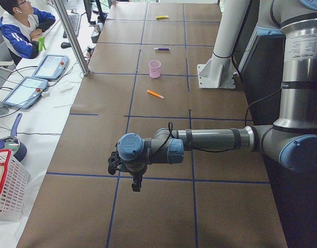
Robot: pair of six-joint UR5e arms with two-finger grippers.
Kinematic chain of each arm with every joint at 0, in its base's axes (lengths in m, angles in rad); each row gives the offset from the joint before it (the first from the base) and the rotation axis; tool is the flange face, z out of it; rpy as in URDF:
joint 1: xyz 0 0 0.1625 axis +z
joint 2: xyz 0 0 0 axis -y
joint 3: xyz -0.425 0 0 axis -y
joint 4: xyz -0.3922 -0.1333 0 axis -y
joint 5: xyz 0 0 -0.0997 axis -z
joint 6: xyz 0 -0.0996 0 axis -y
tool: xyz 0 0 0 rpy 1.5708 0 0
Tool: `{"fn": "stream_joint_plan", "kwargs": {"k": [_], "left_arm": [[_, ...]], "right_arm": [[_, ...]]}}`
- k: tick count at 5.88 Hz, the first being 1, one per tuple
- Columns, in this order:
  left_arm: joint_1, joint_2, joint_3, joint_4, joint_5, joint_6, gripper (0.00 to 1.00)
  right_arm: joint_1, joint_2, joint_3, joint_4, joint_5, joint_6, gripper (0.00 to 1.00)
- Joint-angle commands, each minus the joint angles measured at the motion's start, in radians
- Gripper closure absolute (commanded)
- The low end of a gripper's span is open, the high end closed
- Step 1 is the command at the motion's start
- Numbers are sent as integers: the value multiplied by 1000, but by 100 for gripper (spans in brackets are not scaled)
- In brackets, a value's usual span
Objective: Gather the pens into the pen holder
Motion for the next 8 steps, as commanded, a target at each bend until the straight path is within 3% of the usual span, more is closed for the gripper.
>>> {"fn": "stream_joint_plan", "kwargs": {"k": [1,6,8], "left_arm": [[0,0,0,0,1,0,0],[0,-1,-2,0,3,-2,0],[1,-17,-11,-2,1,-3,0]], "right_arm": [[0,0,0,1,1,0,0],[-6,1,3,0,1,12,0],[-26,1,-5,64,0,15,0]]}}
